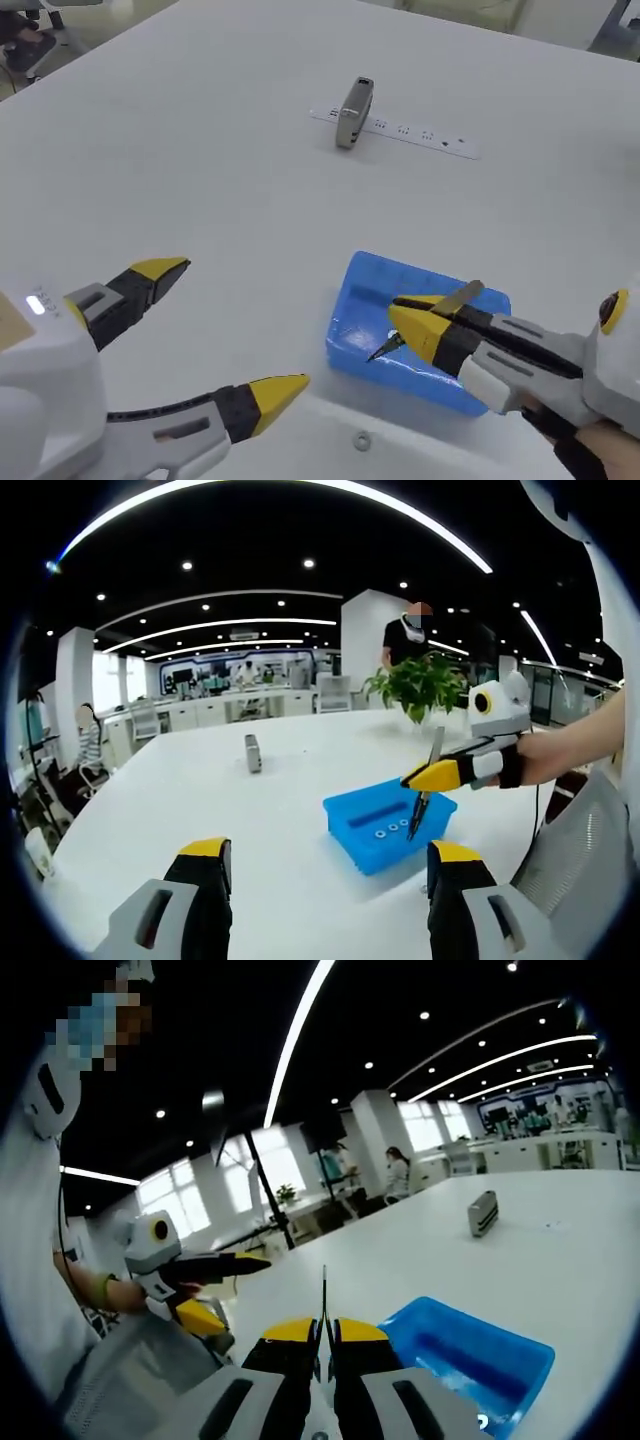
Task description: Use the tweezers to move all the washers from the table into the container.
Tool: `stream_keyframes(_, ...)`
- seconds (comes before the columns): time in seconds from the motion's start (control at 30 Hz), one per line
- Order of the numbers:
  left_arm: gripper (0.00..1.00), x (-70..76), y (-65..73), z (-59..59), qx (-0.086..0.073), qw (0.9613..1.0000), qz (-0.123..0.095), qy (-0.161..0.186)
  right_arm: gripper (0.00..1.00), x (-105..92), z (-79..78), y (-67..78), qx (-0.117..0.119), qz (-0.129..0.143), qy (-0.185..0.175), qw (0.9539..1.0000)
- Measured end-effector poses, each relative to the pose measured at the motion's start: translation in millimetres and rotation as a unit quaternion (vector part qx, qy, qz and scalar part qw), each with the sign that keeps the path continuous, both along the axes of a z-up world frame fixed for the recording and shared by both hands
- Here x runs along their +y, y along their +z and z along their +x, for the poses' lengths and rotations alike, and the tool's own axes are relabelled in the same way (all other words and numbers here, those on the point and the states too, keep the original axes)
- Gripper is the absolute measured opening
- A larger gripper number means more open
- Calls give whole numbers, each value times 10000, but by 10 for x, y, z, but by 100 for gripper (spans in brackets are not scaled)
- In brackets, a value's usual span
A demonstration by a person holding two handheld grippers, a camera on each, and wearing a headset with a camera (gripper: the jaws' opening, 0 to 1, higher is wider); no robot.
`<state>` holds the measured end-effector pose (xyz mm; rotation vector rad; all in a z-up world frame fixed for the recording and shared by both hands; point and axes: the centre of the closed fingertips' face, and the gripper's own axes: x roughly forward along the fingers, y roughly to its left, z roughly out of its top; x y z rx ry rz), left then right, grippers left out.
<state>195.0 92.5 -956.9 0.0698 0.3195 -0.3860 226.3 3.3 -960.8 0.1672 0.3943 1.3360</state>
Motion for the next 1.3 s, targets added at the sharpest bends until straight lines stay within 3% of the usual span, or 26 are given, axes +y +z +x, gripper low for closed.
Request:
stream_keyframes(0.13, 81, -10, -4, -1, 17, 10000, 3, -16, 3, 4, -110, -104, 159, -122, 165, 9997)
stream_keyframes(0.4, 81, -22, -11, -3, 37, 10000, 36, -40, 3, -54, -201, -431, 402, -732, 252, 9962)
stream_keyframes(0.87, 81, -20, -24, -5, 73, 9999, 33, -62, 4, -14, -271, -608, 380, -1023, 424, 9931)
stream_keyframes(1.13, 81, -27, -29, -7, 74, 9999, 45, -96, 4, -7, -355, -629, -201, -1268, 700, 9892)
stream_keyframes(1.23, 81, -28, -30, -8, 76, 9999, 31, -97, 4, 0, -415, -630, -571, -1398, 922, 9842)
stream_keyframes(1.3, 81, -29, -34, -8, 80, 9999, 48, -103, 4, 12, -451, -628, -614, -1412, 970, 9833)
